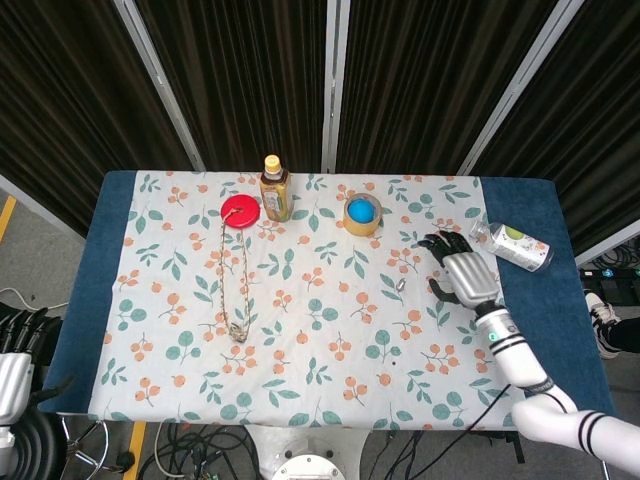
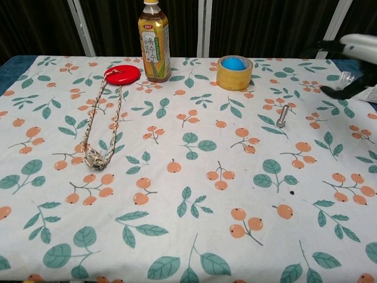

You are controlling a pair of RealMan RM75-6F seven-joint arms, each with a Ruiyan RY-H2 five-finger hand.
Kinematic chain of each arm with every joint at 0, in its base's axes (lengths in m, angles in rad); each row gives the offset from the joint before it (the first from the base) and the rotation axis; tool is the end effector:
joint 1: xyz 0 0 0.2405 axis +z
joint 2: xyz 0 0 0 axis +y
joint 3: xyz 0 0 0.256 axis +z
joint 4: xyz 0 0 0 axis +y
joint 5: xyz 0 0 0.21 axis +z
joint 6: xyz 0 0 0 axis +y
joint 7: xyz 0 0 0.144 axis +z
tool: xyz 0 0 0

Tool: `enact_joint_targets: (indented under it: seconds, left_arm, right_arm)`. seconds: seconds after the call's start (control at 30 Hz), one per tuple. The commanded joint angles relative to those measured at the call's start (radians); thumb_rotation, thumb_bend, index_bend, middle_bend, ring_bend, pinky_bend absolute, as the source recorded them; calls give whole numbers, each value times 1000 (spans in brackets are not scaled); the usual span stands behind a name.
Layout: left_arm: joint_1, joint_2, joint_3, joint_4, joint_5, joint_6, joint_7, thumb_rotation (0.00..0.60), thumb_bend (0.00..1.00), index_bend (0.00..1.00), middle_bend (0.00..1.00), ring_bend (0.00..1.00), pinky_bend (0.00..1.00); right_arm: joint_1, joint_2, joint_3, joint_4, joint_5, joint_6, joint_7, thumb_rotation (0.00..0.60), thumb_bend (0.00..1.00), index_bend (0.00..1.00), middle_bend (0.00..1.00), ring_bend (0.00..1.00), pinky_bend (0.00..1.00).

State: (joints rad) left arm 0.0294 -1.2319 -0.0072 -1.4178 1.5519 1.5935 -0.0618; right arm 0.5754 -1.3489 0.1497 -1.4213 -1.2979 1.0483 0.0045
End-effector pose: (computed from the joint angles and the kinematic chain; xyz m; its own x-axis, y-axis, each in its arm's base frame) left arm -0.3453 0.1353 0.1457 0.4179 -0.0187 0.9083 0.9079 0.0448 -0.4168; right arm -0.2309 -0.3400 0.0669 0.3534 -0.1797 0.9180 -0.9188 -0.2510 0.3046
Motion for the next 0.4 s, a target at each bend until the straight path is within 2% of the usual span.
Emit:
enact_joint_targets:
  seconds: [0.03, 0.2, 0.4]
  left_arm:
    - [-2, -4, -3, 2, 3, 4, 5, 600, 106, 161, 73, 0, 0]
    - [-8, -9, -5, -3, 12, 8, 20, 600, 106, 161, 73, 0, 0]
    - [-14, -8, -7, -22, 18, 9, 38, 600, 105, 161, 73, 0, 0]
  right_arm:
    - [-148, 132, -34, -152, -43, 208, -62, 600, 351, 122, 94, 0, 0]
    - [-288, 204, -87, -233, -104, 385, -16, 600, 353, 113, 82, 0, 0]
    - [-364, 246, -128, -281, -140, 436, 38, 600, 353, 113, 82, 0, 0]
